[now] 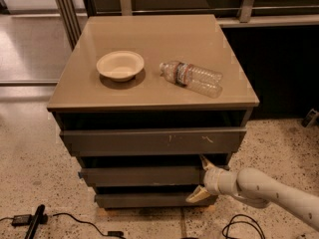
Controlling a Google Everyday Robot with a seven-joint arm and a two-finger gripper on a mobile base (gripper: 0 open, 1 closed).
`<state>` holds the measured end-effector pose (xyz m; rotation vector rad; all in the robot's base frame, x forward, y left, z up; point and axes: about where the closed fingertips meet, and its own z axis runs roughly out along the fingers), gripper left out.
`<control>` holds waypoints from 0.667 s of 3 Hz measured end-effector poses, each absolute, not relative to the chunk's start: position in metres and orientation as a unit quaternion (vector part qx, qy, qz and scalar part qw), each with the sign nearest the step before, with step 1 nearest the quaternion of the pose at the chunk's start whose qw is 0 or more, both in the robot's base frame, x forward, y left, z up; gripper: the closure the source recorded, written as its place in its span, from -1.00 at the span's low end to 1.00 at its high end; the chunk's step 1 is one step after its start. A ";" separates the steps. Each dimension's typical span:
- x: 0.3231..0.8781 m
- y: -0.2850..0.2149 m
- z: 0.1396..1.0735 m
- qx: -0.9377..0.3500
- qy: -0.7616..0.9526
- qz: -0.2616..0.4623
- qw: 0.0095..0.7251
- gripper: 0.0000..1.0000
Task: Open middle drawer
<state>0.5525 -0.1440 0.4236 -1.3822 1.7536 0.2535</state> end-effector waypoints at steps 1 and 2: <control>0.560 -0.153 0.414 -0.546 0.709 0.131 0.427 -1.00; 0.560 -0.151 0.414 -0.545 0.709 0.158 0.419 -1.00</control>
Offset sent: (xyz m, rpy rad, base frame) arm 0.0067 -0.0060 -0.0072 0.2322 0.3145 0.1484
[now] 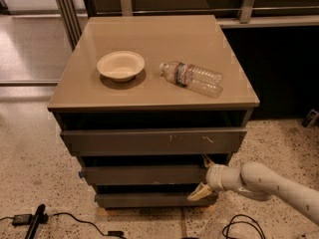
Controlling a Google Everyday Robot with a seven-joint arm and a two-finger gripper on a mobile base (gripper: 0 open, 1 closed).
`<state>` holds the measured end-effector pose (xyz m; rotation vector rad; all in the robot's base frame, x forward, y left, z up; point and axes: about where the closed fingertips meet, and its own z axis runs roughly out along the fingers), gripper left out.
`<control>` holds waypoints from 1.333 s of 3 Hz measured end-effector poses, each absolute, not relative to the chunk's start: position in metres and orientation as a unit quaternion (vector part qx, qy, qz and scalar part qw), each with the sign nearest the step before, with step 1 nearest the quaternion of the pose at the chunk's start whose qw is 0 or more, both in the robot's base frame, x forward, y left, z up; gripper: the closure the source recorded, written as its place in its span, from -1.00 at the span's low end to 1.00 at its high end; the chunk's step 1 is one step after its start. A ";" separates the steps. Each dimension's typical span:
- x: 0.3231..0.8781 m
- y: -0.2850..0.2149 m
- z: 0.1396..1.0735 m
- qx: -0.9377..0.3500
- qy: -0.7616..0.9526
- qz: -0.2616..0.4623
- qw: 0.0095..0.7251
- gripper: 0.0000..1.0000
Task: Open middle drawer
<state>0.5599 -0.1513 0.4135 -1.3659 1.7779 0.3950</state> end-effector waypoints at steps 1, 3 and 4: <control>0.560 -0.151 0.414 -0.545 0.709 0.158 0.419 -0.63; 0.560 -0.152 0.420 -0.545 0.709 0.158 0.419 0.30; 0.561 -0.156 0.428 -0.545 0.709 0.158 0.419 0.77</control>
Offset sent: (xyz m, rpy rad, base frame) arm 0.0000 0.0000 0.0000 0.0000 0.0000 0.0000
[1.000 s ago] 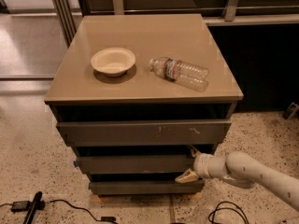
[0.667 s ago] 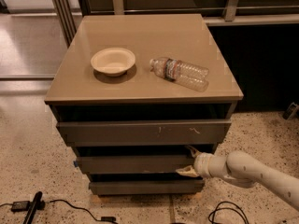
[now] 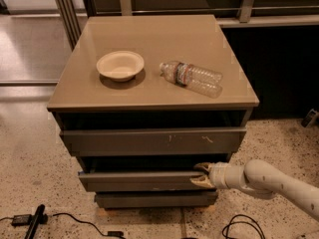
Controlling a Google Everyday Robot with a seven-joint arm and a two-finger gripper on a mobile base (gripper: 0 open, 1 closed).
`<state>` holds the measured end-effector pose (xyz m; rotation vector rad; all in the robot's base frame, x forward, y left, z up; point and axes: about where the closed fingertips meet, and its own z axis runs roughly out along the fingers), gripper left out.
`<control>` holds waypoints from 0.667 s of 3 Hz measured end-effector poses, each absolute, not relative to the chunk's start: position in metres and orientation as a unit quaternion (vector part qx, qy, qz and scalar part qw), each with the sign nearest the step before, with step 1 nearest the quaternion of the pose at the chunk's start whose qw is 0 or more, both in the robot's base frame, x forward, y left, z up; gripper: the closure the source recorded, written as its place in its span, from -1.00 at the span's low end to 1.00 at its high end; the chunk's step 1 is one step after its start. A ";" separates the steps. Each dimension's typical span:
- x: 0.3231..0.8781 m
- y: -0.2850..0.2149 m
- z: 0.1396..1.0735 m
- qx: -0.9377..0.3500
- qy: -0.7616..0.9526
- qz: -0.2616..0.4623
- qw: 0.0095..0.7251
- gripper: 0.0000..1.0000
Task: Open middle drawer
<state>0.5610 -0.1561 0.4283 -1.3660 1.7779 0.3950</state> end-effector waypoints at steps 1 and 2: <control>0.561 -0.159 0.432 -0.545 0.709 0.158 0.419 1.00; 0.536 -0.162 0.430 -0.527 0.726 0.156 0.413 1.00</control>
Offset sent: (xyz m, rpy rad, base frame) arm -0.2566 -0.0430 -0.0193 0.0079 0.2528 -0.4279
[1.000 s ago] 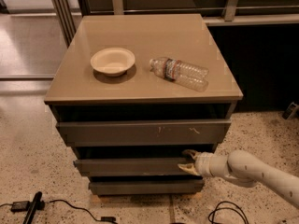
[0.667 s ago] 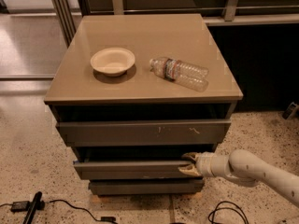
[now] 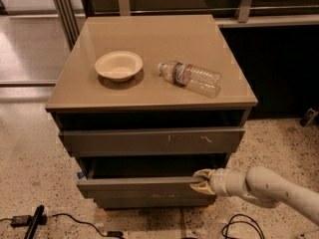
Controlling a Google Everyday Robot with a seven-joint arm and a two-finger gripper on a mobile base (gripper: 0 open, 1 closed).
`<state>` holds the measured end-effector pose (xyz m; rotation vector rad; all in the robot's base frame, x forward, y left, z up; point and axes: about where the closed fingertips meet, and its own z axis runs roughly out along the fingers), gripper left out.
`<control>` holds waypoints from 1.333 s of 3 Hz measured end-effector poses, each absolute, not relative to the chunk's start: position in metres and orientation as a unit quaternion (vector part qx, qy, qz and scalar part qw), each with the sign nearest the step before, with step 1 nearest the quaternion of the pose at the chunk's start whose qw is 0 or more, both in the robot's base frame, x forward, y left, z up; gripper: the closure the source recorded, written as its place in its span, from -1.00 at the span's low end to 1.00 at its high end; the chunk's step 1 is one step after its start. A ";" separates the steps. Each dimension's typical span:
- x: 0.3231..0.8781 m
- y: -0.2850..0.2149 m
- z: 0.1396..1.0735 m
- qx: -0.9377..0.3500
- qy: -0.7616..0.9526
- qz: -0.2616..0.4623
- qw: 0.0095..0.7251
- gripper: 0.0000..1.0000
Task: Open middle drawer
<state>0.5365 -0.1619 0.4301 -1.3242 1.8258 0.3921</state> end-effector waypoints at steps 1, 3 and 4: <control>0.536 -0.162 0.434 -0.527 0.726 0.156 0.413 1.00; 0.521 -0.163 0.432 -0.516 0.736 0.155 0.410 0.65; 0.521 -0.163 0.432 -0.516 0.736 0.155 0.410 0.19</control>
Offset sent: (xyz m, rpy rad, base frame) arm -0.3131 -0.0293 -0.0332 0.0155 0.2871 -0.4734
